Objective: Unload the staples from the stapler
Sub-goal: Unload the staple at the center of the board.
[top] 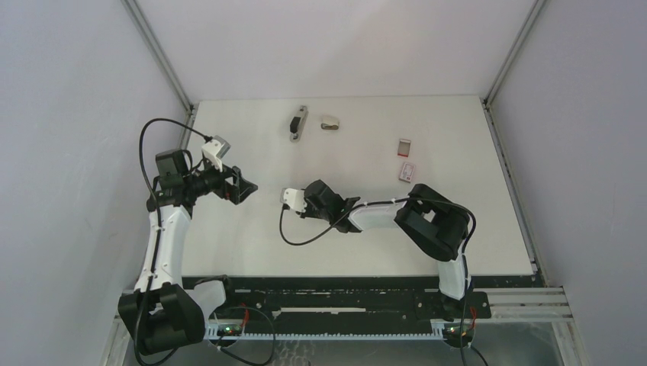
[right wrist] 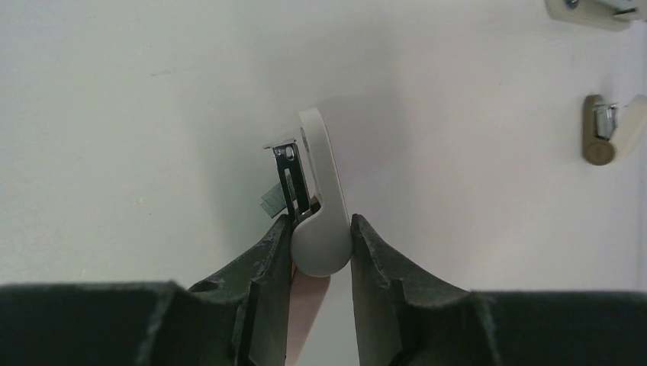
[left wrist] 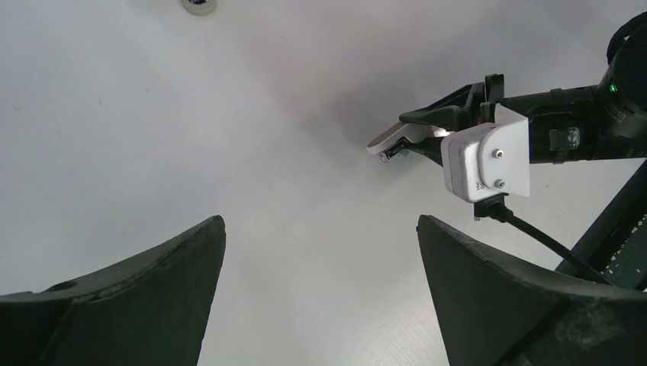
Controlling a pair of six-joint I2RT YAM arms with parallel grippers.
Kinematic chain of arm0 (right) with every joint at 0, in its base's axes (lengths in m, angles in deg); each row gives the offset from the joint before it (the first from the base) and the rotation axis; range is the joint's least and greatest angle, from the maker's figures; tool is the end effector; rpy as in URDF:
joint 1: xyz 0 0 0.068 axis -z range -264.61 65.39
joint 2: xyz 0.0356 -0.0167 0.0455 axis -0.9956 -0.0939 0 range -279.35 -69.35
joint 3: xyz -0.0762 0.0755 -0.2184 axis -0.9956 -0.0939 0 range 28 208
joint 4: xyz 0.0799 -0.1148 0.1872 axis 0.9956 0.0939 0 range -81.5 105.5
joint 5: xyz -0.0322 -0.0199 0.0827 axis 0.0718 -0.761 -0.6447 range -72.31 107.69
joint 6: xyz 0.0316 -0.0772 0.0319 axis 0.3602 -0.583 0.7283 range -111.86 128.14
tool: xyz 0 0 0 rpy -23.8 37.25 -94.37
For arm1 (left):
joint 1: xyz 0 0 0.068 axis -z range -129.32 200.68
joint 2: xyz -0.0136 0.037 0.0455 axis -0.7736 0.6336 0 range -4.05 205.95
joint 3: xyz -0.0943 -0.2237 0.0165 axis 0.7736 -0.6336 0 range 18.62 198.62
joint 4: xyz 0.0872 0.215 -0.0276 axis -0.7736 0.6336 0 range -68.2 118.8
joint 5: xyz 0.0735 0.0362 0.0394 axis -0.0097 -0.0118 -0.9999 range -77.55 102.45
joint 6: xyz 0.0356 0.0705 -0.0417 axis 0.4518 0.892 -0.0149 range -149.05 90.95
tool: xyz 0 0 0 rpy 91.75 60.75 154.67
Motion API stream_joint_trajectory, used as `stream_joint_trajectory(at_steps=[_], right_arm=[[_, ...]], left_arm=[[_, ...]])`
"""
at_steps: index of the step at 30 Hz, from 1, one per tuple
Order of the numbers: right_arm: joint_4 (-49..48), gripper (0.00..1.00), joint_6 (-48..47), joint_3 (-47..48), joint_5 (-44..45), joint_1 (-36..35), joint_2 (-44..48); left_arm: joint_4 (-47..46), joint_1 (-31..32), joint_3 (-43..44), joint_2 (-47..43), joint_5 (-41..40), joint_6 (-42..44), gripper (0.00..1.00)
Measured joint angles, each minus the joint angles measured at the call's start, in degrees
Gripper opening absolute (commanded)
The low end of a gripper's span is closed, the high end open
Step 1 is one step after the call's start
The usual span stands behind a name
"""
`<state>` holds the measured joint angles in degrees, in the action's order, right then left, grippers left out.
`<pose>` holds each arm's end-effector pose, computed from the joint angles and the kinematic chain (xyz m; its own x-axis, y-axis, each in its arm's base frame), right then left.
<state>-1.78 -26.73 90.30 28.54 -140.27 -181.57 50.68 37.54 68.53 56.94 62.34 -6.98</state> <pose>0.2437 0.3300 0.1066 0.1217 -0.8173 -0.5632 -0.8039 0.2516 -0.5388 0.2334 -0.0080 0.2547 -0.4203 0.1505 -0.8948 0.6282 0.7599 -0.1672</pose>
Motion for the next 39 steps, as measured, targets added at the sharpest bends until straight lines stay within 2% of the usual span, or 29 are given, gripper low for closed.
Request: stream_joint_trajectory(at_steps=[9, 17, 20, 25, 32, 35, 37, 39], right_arm=[[9.01, 0.16, 2.91, 4.04, -6.51, 3.58, -0.52], [11.61, 0.16, 2.43, 7.61, -4.22, 3.26, -2.27], [9.53, 0.17, -0.66, 5.77, 2.91, 1.75, -0.52], [-1.31, 0.14, -8.15, 0.26, 12.92, -0.24, 5.14], [-7.63, 0.17, -12.02, -1.62, 15.15, -0.37, 8.48], [-10.14, 0.15, -12.79, -3.69, 15.30, -0.52, 8.90], [-6.27, 0.19, -8.17, -3.34, 11.82, 0.61, 9.22], [-0.24, 0.18, -2.99, -1.09, 8.66, 1.75, 9.90]], left_arm=[[-0.07, -0.02, 0.00, 0.00, 0.02, 0.00, 1.00], [-0.07, -0.02, 0.00, 0.00, 0.00, 0.00, 1.00], [-0.15, -0.02, 0.00, 0.00, -0.04, -0.04, 1.00], [-3.43, -0.02, -1.57, -0.04, -1.79, -2.43, 1.00], [-7.43, -0.11, -3.41, -0.81, -4.59, -5.68, 1.00], [-8.57, -0.13, -3.48, -1.14, -4.33, -6.47, 1.00], [-9.53, -0.13, -3.82, -1.05, -3.41, -7.02, 1.00], [-10.36, -0.13, -4.09, -0.33, -1.46, -8.09, 1.00]])
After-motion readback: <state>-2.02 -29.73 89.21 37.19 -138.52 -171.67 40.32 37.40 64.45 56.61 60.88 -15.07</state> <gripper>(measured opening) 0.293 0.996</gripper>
